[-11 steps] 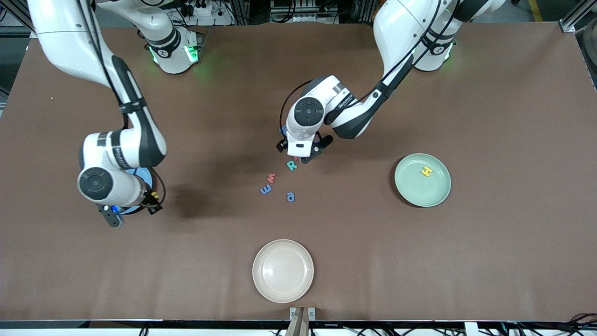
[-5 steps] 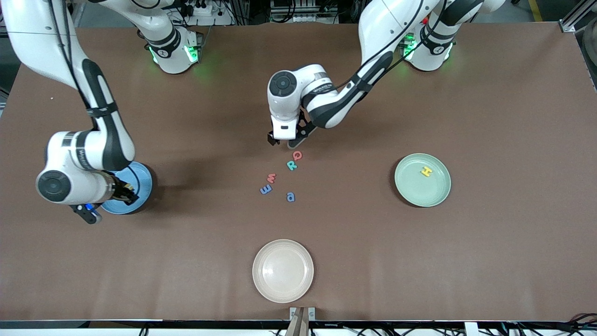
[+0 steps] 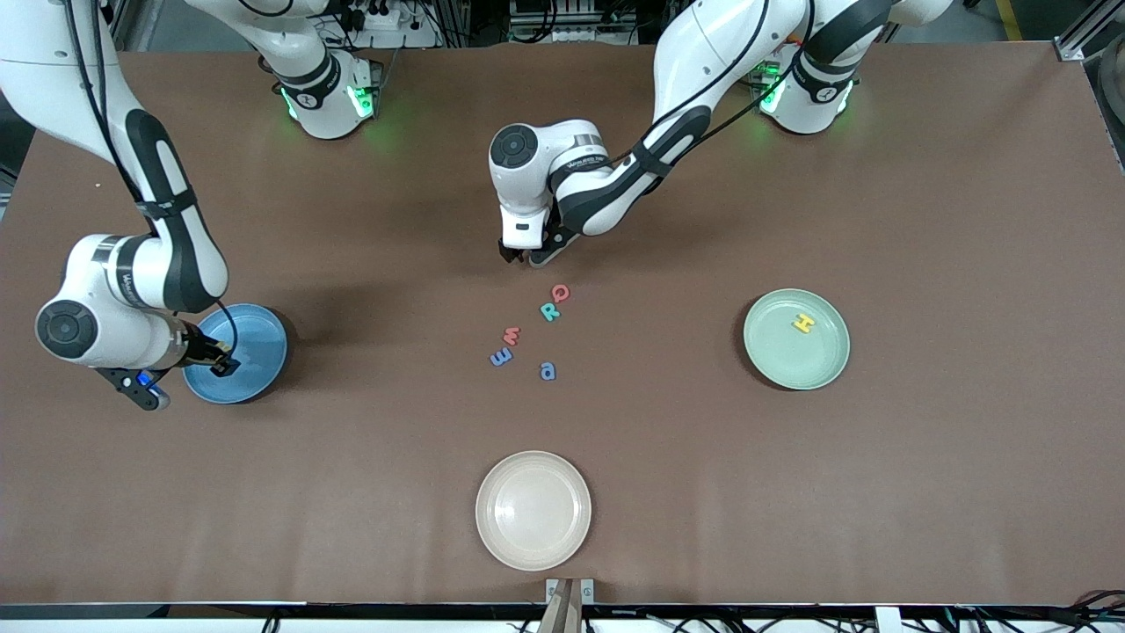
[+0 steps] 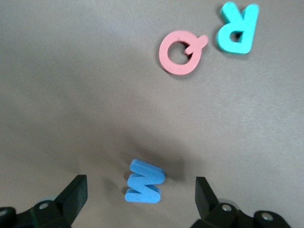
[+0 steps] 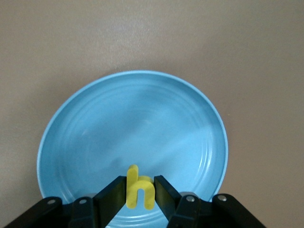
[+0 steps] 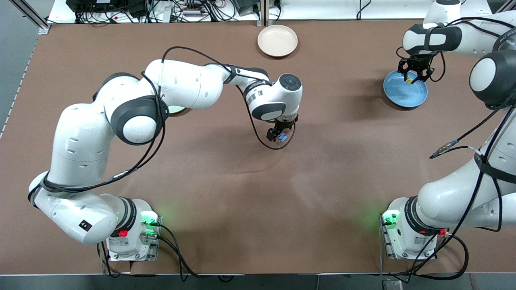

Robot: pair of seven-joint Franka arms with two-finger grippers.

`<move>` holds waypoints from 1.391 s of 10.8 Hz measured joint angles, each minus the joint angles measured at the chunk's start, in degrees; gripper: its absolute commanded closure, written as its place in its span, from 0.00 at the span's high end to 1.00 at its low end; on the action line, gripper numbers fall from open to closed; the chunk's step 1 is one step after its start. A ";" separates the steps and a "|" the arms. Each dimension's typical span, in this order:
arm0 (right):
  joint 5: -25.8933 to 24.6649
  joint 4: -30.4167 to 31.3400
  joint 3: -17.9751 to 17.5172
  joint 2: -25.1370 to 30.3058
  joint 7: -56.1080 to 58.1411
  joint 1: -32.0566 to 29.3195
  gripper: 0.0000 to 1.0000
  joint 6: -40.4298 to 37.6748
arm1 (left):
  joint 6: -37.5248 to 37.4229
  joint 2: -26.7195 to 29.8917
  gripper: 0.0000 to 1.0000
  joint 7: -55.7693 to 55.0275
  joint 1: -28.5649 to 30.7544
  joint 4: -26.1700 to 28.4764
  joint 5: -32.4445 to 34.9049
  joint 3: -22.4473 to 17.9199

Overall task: Sort upper and lower case letters into plates
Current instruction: 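Lower the yellow h onto the blue plate and open the right gripper, then grasp the blue capital M with the left gripper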

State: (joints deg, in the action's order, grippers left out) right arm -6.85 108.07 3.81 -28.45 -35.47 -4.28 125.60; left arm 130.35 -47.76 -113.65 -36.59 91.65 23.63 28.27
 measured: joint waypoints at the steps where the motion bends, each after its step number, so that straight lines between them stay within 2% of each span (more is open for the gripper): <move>1: 0.00 0.05 0.05 0.11 -0.30 -0.09 1.00 0.01 | 0.15 -0.45 1.00 0.00 0.04 -0.01 0.02 -0.01; 5: 0.05 -0.54 -0.03 3.25 -0.56 -0.42 1.00 -4.23 | 1.53 -1.37 1.00 0.90 0.34 -0.08 0.06 -0.02; 6: 0.06 -1.39 -0.23 4.15 -0.57 -0.42 1.00 -6.33 | 1.62 -1.37 0.86 0.96 0.47 -0.14 0.06 -0.02; 7: 0.09 -2.15 -0.61 4.65 -0.57 -0.39 1.00 -7.62 | 1.63 -1.42 0.68 1.22 0.50 -0.16 0.07 -0.02; 10: 1.55 -2.64 -2.69 4.97 -2.40 0.35 1.00 -8.15 | 2.00 -1.59 0.53 3.88 0.52 -0.50 0.07 0.05; 15: 4.25 -3.13 -2.97 4.98 -2.87 3.37 1.00 -7.98 | 1.49 -1.22 0.23 4.06 0.65 -0.60 0.07 0.33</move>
State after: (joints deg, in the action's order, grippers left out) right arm -2.61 104.94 0.84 -23.48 -38.35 -0.92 117.62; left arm 131.84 -48.97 -109.59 -35.93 91.04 23.70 28.60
